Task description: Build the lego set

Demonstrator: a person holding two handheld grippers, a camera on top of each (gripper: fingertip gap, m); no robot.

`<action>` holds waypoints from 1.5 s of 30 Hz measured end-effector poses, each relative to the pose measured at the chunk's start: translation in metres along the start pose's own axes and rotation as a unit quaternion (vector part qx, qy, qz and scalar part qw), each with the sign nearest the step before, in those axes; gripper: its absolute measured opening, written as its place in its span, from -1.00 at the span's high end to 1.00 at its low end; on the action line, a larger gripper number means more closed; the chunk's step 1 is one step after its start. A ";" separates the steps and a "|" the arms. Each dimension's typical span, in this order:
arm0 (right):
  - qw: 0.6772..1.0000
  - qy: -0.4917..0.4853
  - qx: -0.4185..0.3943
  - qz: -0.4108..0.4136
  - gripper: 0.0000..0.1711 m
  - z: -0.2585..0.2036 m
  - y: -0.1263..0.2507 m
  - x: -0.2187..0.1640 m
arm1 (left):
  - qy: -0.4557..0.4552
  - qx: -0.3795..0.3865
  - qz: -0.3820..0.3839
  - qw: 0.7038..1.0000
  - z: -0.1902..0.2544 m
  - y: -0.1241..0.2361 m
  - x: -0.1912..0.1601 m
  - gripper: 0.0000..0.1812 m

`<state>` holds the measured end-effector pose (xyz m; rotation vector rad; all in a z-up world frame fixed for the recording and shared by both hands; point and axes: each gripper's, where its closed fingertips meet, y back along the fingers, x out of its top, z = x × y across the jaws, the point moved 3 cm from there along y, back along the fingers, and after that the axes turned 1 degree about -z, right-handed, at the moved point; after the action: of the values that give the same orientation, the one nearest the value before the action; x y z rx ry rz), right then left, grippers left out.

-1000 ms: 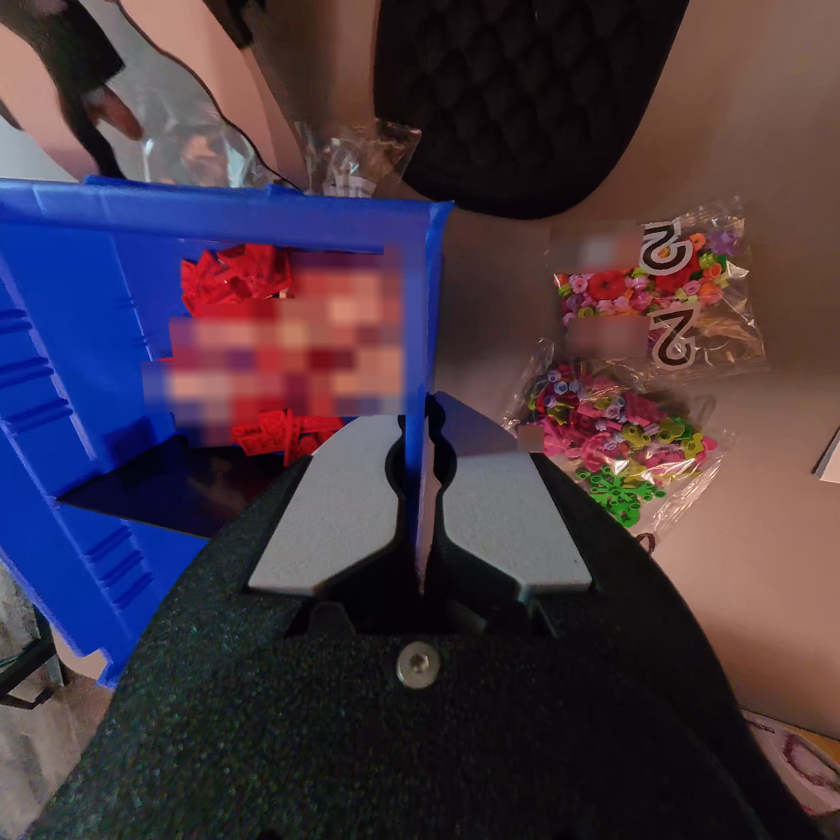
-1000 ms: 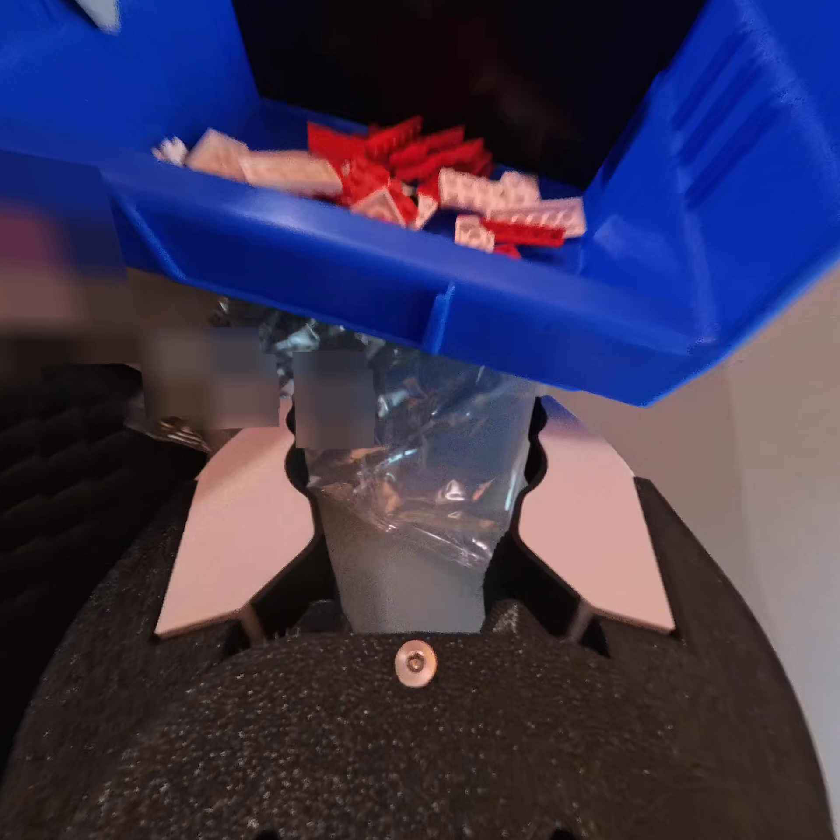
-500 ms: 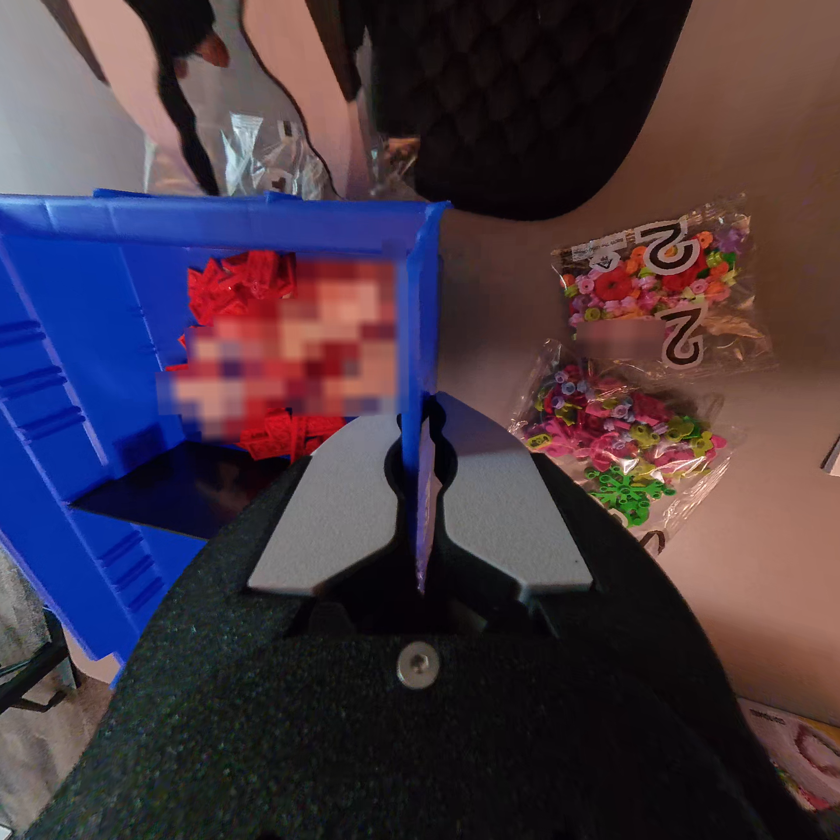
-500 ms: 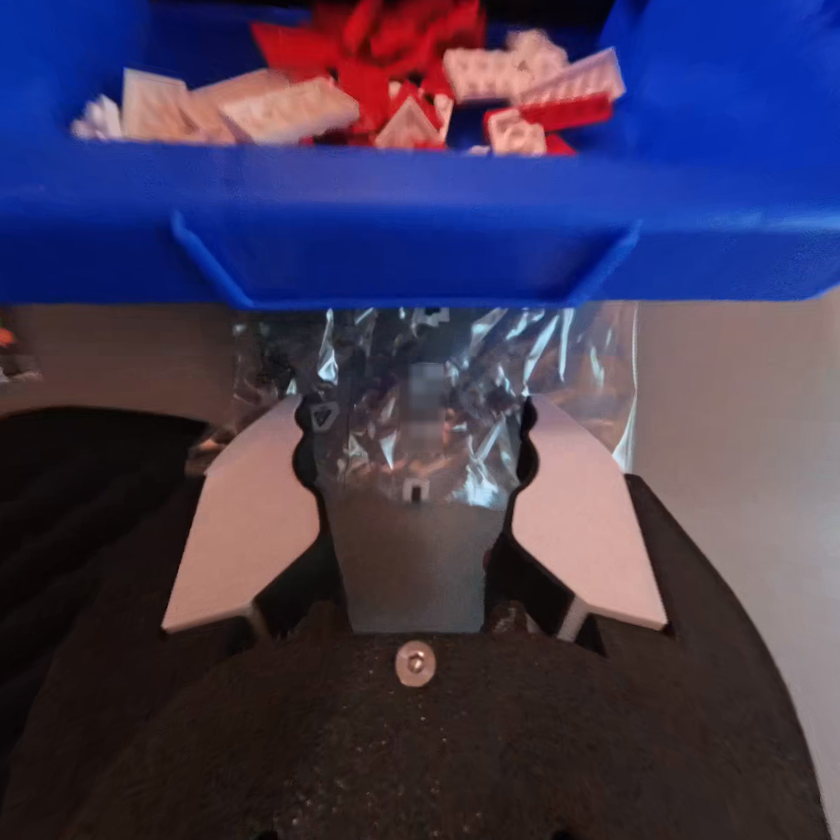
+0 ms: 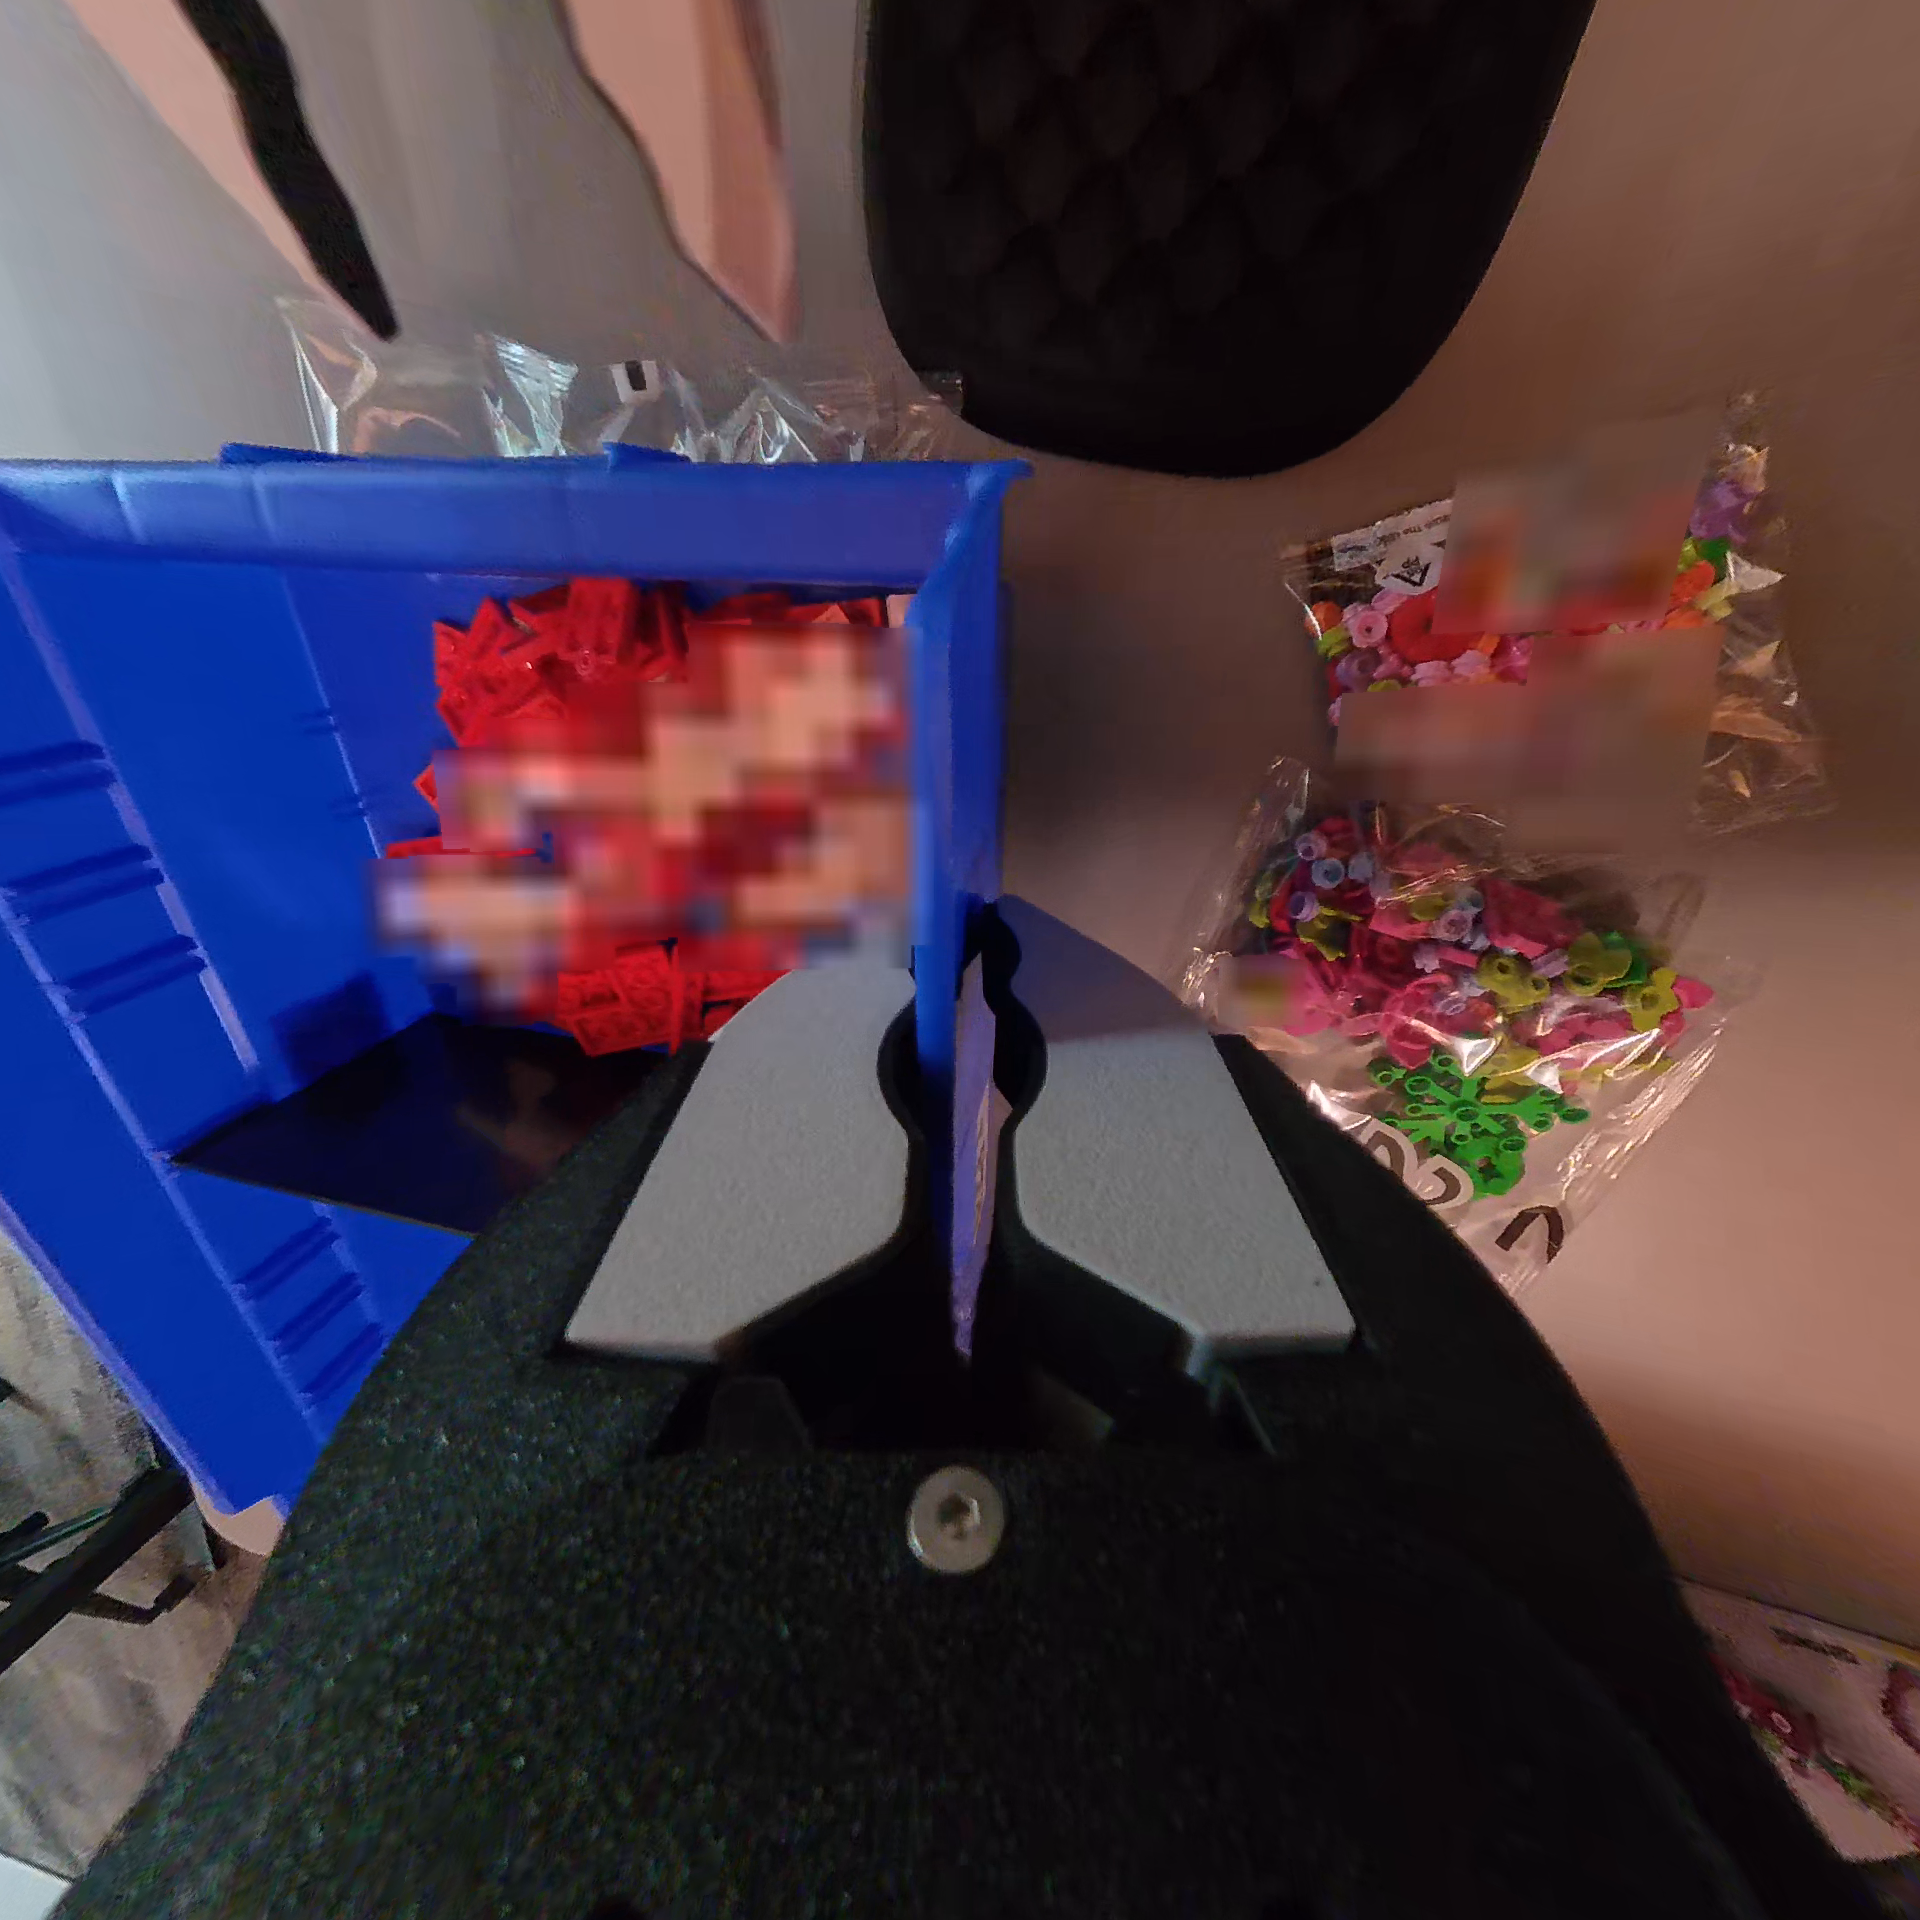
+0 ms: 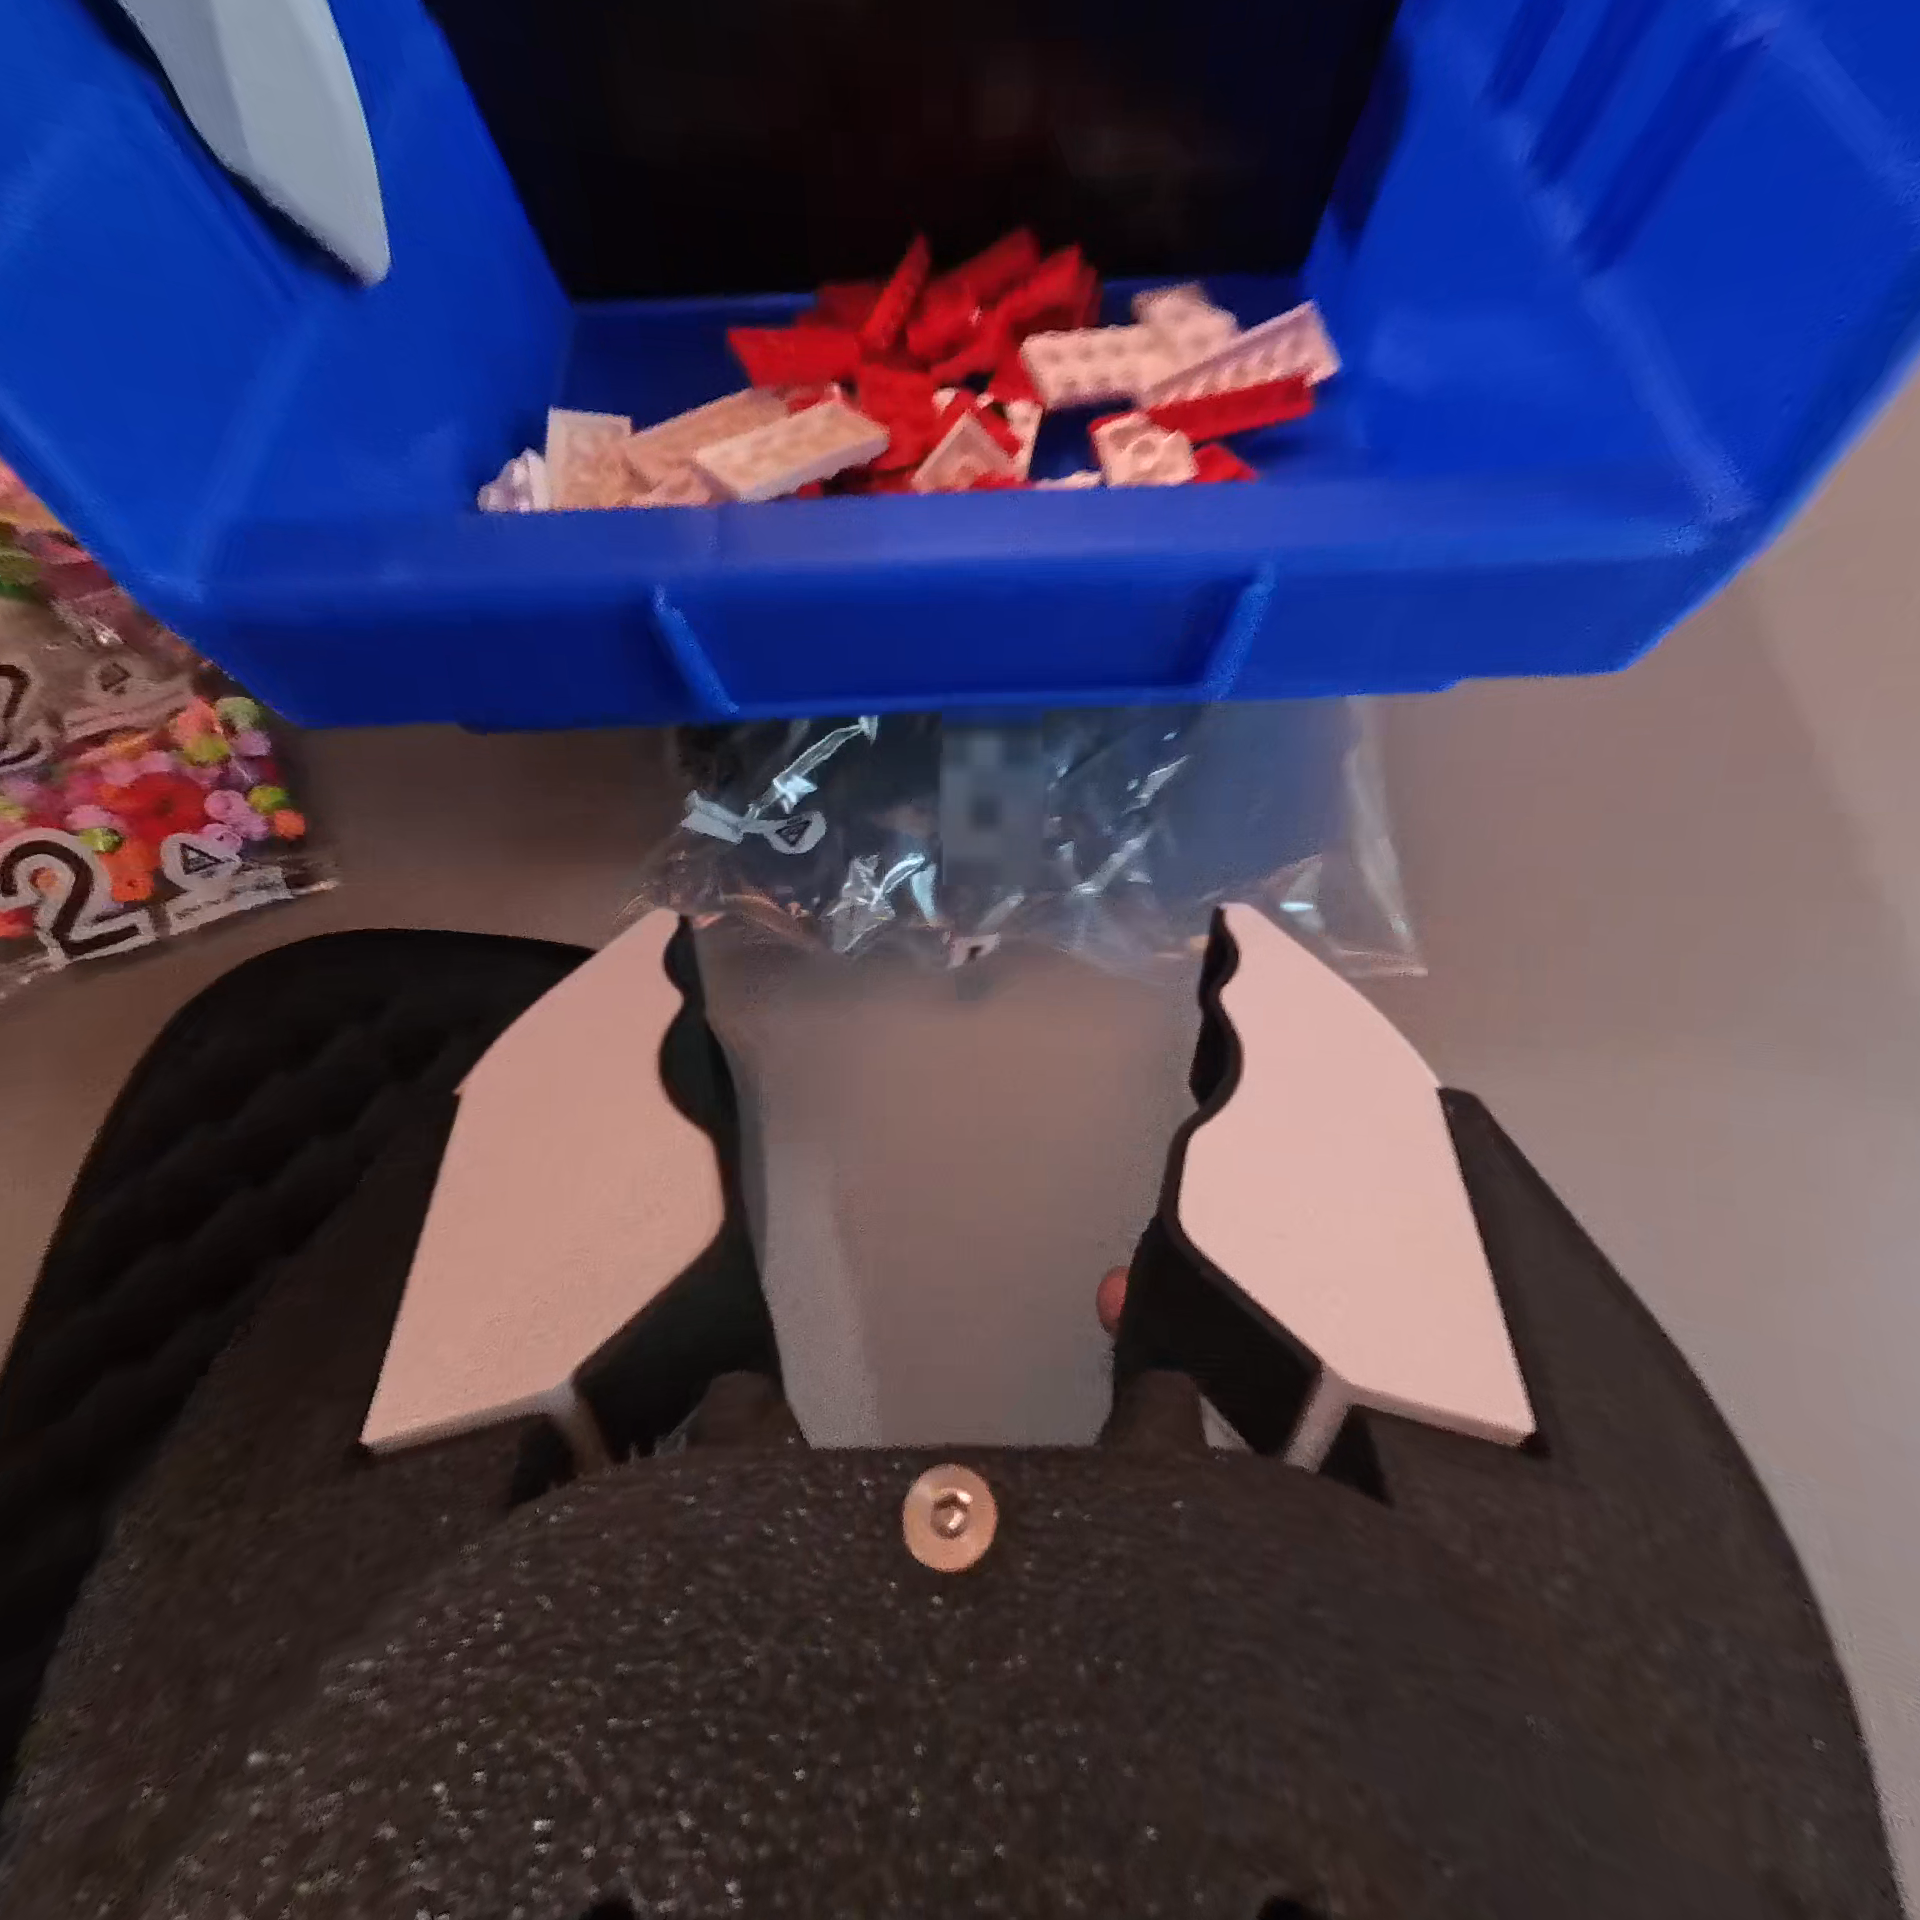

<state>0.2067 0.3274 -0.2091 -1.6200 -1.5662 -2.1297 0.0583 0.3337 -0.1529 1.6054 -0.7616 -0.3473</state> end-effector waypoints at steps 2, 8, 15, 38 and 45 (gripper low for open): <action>0.999 0.011 -0.018 -0.030 -0.14 0.001 -0.018 -0.008 | -0.002 0.001 0.000 1.000 -0.001 0.000 0.001 0.94; 1.000 0.012 -0.016 -0.023 -0.18 0.006 -0.047 0.001 | -0.008 0.006 0.000 1.000 -0.003 0.000 0.004 0.94; 1.000 0.009 0.024 0.010 -0.20 0.007 -0.028 0.003 | -0.021 0.011 0.003 1.000 0.000 -0.008 0.009 0.94; 0.991 0.058 0.122 0.021 0.54 0.037 -0.018 0.043 | -0.001 0.147 0.007 0.989 -0.003 -0.021 0.011 0.74; 0.992 -0.008 0.104 0.075 0.55 0.033 -0.014 0.029 | 0.399 0.332 0.199 0.831 -0.019 0.026 -0.044 0.13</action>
<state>0.2086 0.3730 -0.1988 -1.6330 -1.5552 -1.8172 0.0299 0.3761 -0.1327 1.9318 -0.5386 0.9552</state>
